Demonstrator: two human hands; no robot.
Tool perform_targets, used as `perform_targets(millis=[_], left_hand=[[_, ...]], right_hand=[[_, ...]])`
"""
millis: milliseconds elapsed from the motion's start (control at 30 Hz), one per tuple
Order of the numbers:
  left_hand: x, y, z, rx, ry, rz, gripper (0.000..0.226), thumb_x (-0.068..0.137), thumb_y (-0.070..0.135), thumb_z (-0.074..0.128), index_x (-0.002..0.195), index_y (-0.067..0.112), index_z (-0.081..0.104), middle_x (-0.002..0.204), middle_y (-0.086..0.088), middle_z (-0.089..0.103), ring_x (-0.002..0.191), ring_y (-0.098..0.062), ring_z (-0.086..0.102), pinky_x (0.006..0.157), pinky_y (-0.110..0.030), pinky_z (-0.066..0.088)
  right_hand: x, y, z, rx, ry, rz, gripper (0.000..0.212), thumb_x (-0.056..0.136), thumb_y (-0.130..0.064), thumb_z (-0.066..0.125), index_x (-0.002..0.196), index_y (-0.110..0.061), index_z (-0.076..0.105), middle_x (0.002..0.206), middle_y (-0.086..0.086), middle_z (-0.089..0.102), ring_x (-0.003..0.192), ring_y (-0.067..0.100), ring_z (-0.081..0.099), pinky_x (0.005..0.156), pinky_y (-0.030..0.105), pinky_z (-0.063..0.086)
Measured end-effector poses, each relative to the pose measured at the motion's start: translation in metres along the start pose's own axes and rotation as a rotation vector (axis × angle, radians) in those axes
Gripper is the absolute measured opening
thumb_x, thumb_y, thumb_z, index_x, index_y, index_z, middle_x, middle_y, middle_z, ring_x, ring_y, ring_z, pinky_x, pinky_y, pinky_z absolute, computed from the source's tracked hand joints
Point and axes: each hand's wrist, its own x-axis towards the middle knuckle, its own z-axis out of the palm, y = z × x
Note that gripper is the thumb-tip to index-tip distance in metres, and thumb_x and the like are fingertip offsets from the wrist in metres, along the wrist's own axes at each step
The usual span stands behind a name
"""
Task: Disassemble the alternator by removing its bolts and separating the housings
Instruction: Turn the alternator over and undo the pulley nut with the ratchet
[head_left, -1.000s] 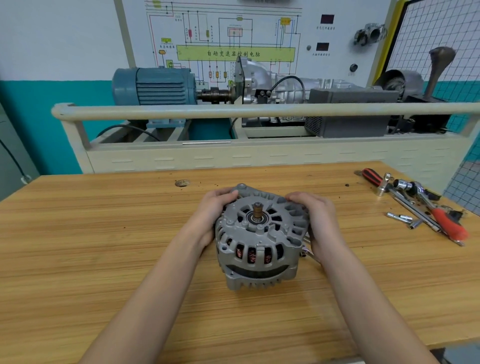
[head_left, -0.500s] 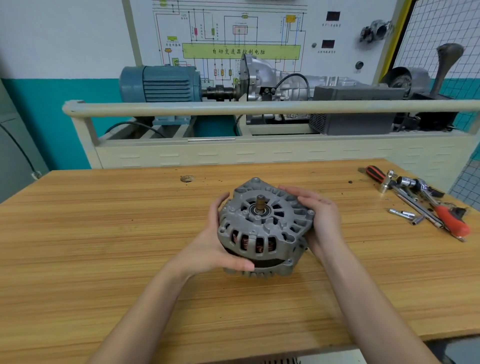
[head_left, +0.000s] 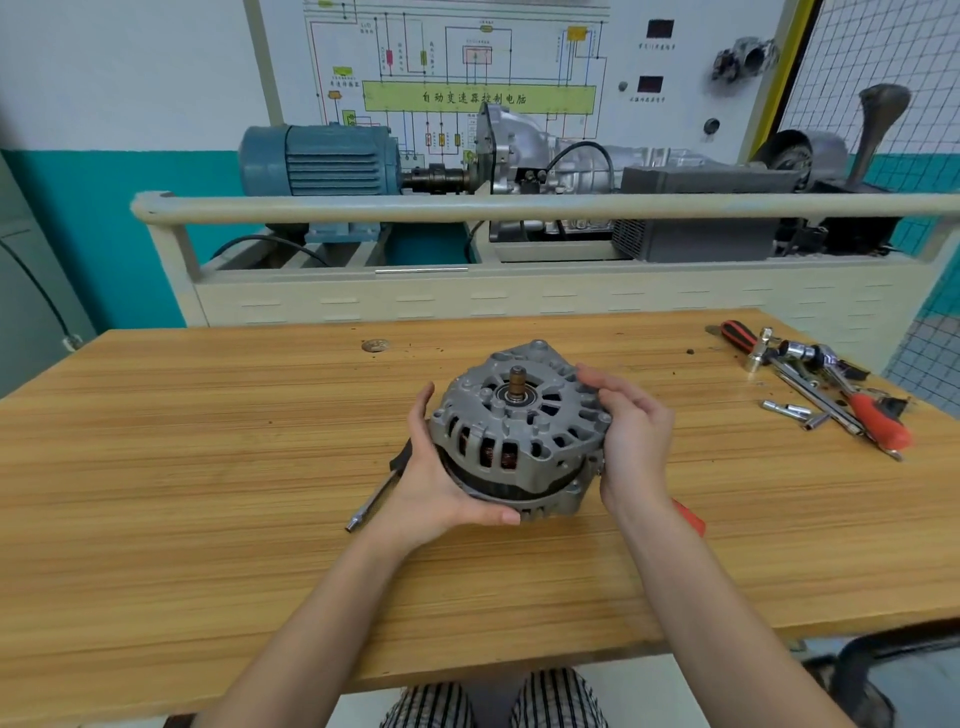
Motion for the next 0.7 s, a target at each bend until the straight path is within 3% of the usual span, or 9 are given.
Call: perform_targets(millis=[100,200,267,367,400,467,567,633,700], left_hand=[[0.000,-0.001,0.002,-0.034,0.005,-0.012,0.157,0.029,0.058,0.092,0.142,0.040,-0.016,0.136,0.030,0.030,0.125,0.017,0.037,0.107,-0.014,0.028],[0.001,-0.001,0.004,-0.032,0.027,-0.032,0.161,0.028,0.062,0.090,0.144,0.036,-0.019,0.135,0.031,0.028,0.122,0.019,0.036,0.102,-0.011,0.029],[0.002,-0.003,0.005,-0.021,0.032,-0.039,0.160,0.031,0.055,0.093,0.145,0.033,-0.017,0.133,0.033,0.027,0.119,0.021,0.036,0.098,-0.009,0.030],[0.004,-0.004,0.002,0.004,0.023,-0.054,0.147,0.039,0.039,0.093,0.146,0.030,-0.007,0.135,0.025,0.036,0.121,0.007,0.044,0.094,-0.008,0.036],[0.006,-0.003,-0.001,0.009,0.000,-0.059,0.139,0.040,0.036,0.093,0.146,0.029,0.004,0.134,0.021,0.044,0.119,0.003,0.049,0.091,-0.009,0.040],[0.011,-0.001,-0.009,0.023,-0.075,-0.071,0.112,0.041,0.032,0.093,0.134,0.032,0.030,0.123,0.015,0.062,0.113,-0.001,0.059,0.086,-0.013,0.048],[0.014,0.001,-0.025,-0.008,-0.140,-0.111,0.102,0.040,0.026,0.092,0.130,0.029,0.044,0.122,0.008,0.066,0.114,-0.010,0.062,0.097,-0.031,0.050],[0.011,-0.001,-0.033,-0.067,-0.102,-0.136,0.103,0.041,0.020,0.092,0.134,0.017,0.047,0.128,-0.001,0.063,0.120,-0.018,0.059,0.102,-0.037,0.046],[0.004,-0.004,-0.040,-0.155,-0.030,-0.165,0.095,0.043,0.010,0.094,0.128,0.019,0.051,0.132,-0.003,0.060,0.124,-0.018,0.056,0.101,-0.031,0.047]], right_hand=[[-0.013,0.004,-0.002,-0.030,0.008,-0.062,0.038,0.091,0.002,0.048,0.074,-0.020,0.072,0.109,-0.006,0.070,0.108,0.009,0.062,0.089,0.028,0.051],[-0.017,0.002,-0.012,-0.104,-0.142,-0.104,0.014,0.082,-0.018,0.064,0.086,-0.028,0.074,0.111,-0.005,0.069,0.108,0.015,0.063,0.079,0.026,0.051],[-0.013,-0.002,-0.029,-0.199,-0.393,-0.134,0.044,0.066,-0.038,0.072,0.109,-0.031,0.067,0.119,-0.007,0.065,0.109,0.015,0.062,0.080,0.028,0.052],[-0.009,-0.012,-0.048,-0.390,-0.724,-0.208,0.083,0.059,-0.040,0.080,0.134,-0.036,0.046,0.135,-0.020,0.050,0.121,0.002,0.053,0.090,0.022,0.051],[-0.008,-0.014,-0.050,-0.501,-0.760,-0.269,0.084,0.061,-0.040,0.084,0.135,-0.037,0.045,0.141,-0.020,0.043,0.129,0.000,0.044,0.098,0.023,0.046],[-0.007,-0.016,-0.048,-0.700,-0.727,-0.430,0.071,0.065,-0.033,0.088,0.128,-0.034,0.054,0.148,-0.016,0.037,0.143,0.002,0.023,0.115,0.037,0.029],[-0.004,-0.021,-0.041,-0.786,-0.751,-0.615,0.057,0.067,-0.022,0.087,0.117,-0.030,0.062,0.143,-0.014,0.045,0.145,0.005,0.018,0.118,0.053,0.013],[-0.005,-0.025,-0.038,-0.856,-0.839,-0.680,0.057,0.068,-0.037,0.082,0.121,-0.029,0.061,0.142,-0.016,0.048,0.144,0.005,0.022,0.118,0.055,0.014],[-0.005,-0.027,-0.033,-0.954,-0.917,-0.759,0.062,0.071,-0.051,0.072,0.128,-0.030,0.058,0.143,-0.017,0.046,0.144,0.004,0.022,0.119,0.052,0.015]])
